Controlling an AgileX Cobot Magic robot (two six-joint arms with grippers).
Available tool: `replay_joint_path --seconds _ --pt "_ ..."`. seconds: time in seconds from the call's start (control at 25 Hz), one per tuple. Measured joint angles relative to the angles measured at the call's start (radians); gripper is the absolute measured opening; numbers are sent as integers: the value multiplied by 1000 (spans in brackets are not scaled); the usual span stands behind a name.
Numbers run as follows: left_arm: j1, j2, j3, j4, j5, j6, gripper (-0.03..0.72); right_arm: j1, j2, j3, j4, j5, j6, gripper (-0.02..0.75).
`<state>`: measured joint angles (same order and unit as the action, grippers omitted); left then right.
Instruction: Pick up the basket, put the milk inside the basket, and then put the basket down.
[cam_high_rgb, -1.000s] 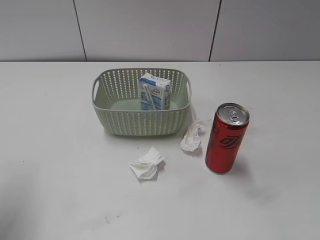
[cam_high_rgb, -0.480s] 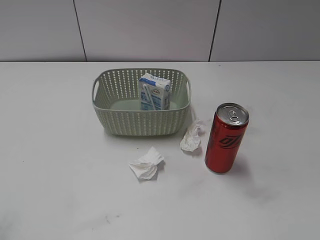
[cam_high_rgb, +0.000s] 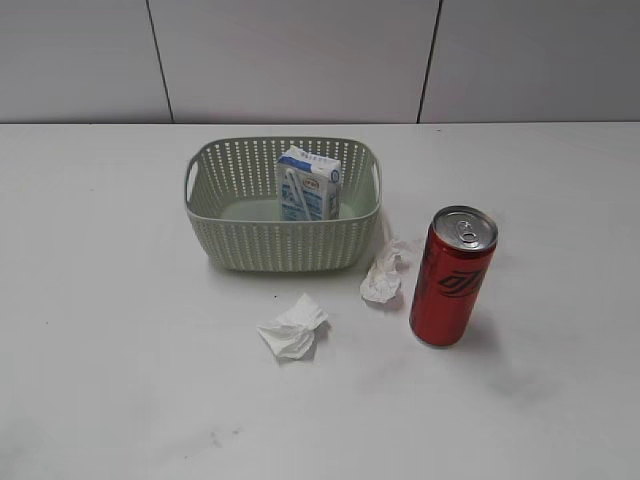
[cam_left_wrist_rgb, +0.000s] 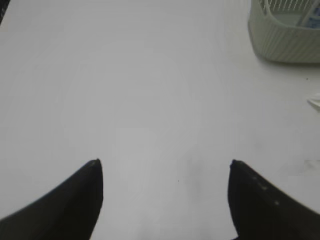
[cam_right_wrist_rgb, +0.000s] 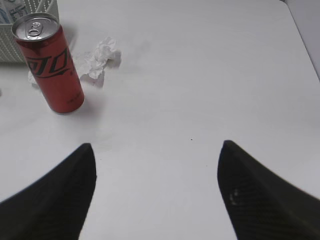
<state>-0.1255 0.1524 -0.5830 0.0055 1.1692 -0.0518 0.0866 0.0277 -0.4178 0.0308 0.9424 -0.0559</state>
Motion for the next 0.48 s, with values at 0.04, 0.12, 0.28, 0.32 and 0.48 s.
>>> replay_joint_path --seconds 0.04,0.12,0.28,0.32,0.48 --pt "0 -23 6 1 -3 0 588 0 0 0 0 0 0 592" --pt "0 -64 23 4 -7 0 588 0 0 0 0 0 0 592" --pt "0 -134 33 15 -18 0 588 0 0 0 0 0 0 592" --pt "0 -148 34 17 -23 0 588 0 0 0 0 0 0 592" --pt "0 -158 52 23 -77 0 588 0 -4 1 0 1 0 592"
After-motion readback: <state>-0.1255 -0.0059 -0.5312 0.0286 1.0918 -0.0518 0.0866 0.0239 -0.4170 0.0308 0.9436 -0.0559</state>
